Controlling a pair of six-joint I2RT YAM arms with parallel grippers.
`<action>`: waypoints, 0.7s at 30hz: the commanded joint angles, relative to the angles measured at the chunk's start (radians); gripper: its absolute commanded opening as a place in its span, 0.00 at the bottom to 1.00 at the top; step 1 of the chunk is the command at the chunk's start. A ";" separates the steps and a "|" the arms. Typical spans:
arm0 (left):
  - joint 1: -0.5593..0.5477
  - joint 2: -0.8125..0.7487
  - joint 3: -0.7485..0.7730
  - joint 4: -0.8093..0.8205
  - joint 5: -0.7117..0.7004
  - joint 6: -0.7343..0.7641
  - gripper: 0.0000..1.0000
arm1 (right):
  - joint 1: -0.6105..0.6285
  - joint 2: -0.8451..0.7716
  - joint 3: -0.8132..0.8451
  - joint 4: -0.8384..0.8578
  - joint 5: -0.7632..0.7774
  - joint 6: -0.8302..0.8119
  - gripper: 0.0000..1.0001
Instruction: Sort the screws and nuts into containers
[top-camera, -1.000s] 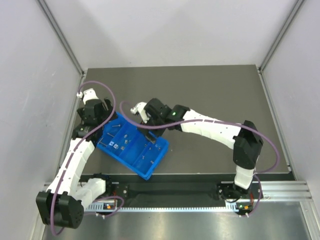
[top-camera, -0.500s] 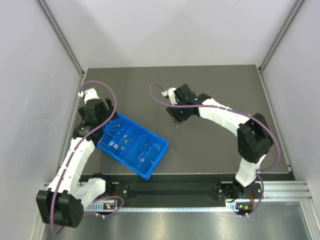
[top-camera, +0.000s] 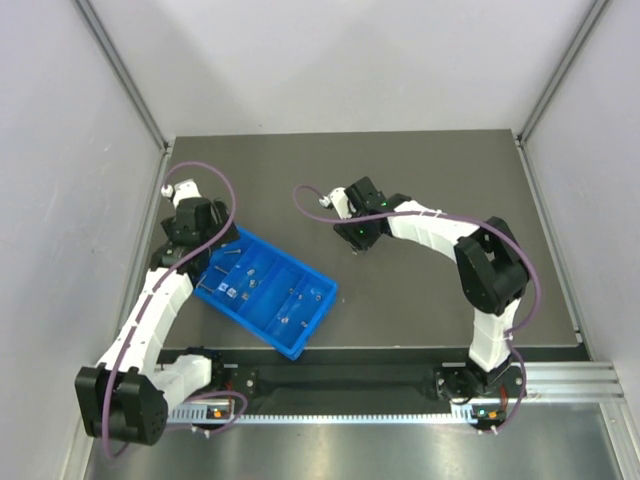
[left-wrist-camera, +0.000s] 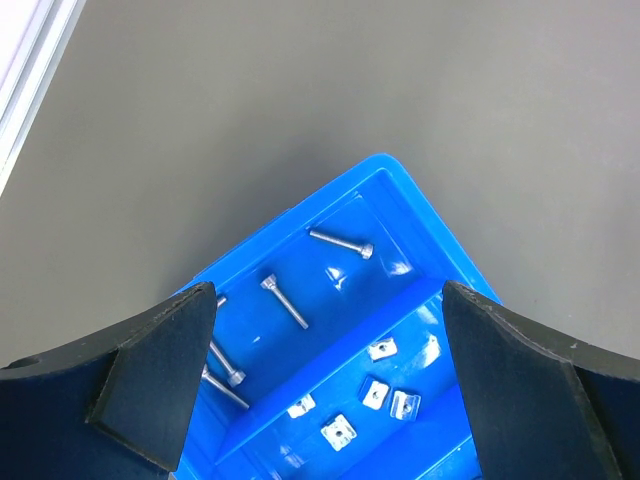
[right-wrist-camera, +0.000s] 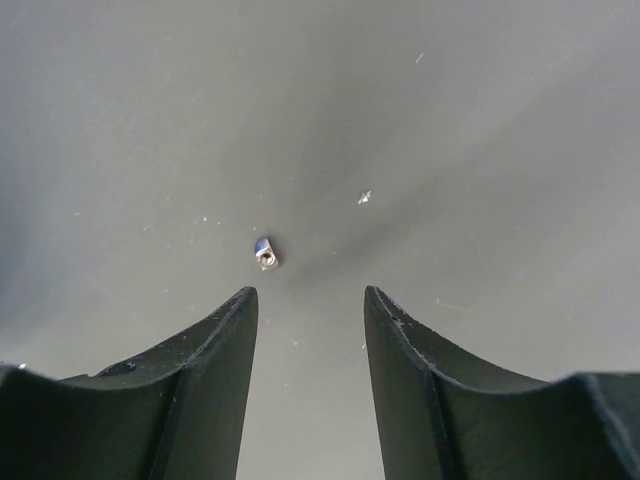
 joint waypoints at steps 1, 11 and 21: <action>-0.002 0.010 0.036 0.007 -0.007 -0.013 0.99 | 0.022 0.004 -0.016 0.063 0.016 -0.039 0.47; -0.002 0.042 0.091 -0.013 -0.019 0.042 0.99 | 0.068 0.061 -0.009 0.073 0.063 -0.039 0.39; -0.002 0.030 0.081 -0.025 -0.017 0.033 0.99 | 0.071 0.090 -0.019 0.083 0.053 -0.038 0.34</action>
